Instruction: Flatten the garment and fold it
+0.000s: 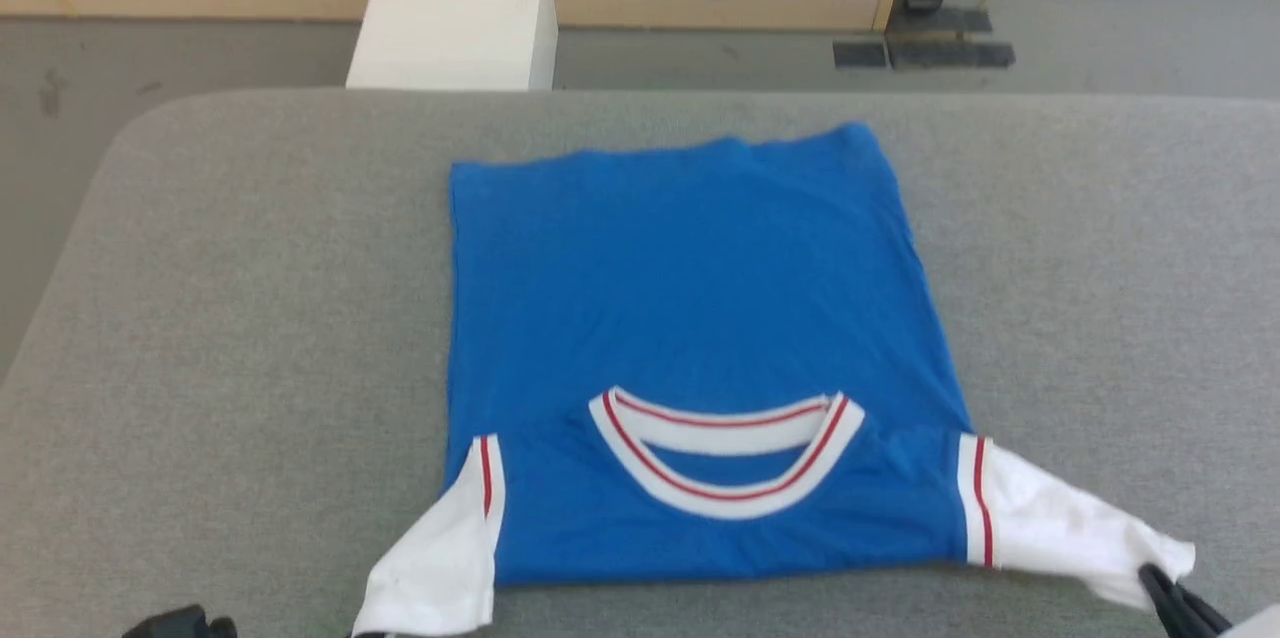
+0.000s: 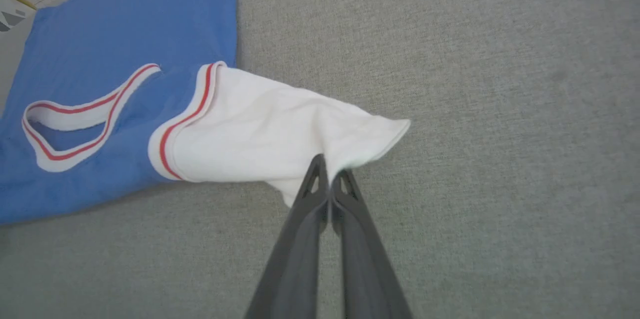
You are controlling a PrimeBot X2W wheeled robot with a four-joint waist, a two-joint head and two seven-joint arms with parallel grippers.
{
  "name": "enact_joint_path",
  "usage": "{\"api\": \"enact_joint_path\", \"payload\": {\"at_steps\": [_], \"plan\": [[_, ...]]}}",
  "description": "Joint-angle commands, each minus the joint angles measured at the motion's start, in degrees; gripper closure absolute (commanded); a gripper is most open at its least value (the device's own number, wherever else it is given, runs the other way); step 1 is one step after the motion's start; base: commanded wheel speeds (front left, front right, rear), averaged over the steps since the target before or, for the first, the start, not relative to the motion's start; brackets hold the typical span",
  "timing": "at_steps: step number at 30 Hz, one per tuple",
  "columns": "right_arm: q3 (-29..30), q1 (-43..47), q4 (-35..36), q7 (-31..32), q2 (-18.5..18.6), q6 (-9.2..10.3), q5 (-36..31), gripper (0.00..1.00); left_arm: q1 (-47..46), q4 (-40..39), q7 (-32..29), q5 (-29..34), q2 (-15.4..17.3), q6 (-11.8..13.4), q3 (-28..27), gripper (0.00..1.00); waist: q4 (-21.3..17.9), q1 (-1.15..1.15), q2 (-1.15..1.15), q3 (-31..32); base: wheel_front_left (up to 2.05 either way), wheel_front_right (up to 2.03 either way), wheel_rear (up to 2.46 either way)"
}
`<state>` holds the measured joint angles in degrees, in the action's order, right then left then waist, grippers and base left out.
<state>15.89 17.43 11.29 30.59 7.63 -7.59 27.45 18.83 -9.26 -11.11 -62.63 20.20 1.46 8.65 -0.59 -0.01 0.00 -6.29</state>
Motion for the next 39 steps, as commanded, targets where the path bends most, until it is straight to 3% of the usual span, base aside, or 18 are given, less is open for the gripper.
{"api": "enact_joint_path", "payload": {"at_steps": [1,16,24,30,31,32,33,39], "plan": [[0.5,1.0,0.9,0.8,-0.6,0.10,-0.1,1.00,1.6,-0.5,-0.3,-0.3,0.8,0.4,-0.3,1.00,0.2,0.01,0.00,1.9,0.00,0.00,0.00],[5.6,9.1,7.6,7.1,-4.1,0.10,0.2,1.00,10.6,-7.9,-1.4,-0.2,2.5,2.0,-0.1,1.00,-0.2,0.01,0.00,8.6,0.00,0.00,0.00],[4.6,8.9,8.2,7.4,-4.6,0.10,0.3,1.00,8.7,-11.2,-0.4,0.8,1.9,1.3,0.5,1.00,0.7,0.01,0.00,7.6,0.00,0.00,0.00],[1.9,5.4,4.3,6.0,-3.3,0.10,-1.3,1.00,4.1,-11.0,-1.3,2.0,1.9,0.6,2.2,1.00,2.2,0.01,0.00,4.5,0.00,0.00,0.00],[1.8,4.5,3.1,5.4,-3.1,0.10,-1.6,0.68,3.2,-10.9,-1.5,2.2,1.9,0.5,2.5,1.00,2.4,0.01,0.00,4.0,0.00,0.00,0.00],[1.8,3.9,2.2,4.9,-2.9,0.10,-2.0,0.19,2.5,-10.8,-1.6,2.4,1.8,0.4,2.7,1.00,2.6,0.01,0.00,3.6,0.00,0.00,0.00],[1.7,3.2,1.1,4.7,-2.7,0.10,-2.4,0.00,1.8,-10.8,-1.7,2.6,1.8,0.3,2.9,1.00,2.9,0.01,0.00,3.0,0.00,0.00,0.00],[3.1,-0.7,1.8,3.9,0.1,0.10,-2.9,0.00,-1.2,-11.0,-1.6,3.6,1.4,-0.4,4.0,1.00,4.3,0.01,0.00,0.3,0.00,0.00,0.00]]}}
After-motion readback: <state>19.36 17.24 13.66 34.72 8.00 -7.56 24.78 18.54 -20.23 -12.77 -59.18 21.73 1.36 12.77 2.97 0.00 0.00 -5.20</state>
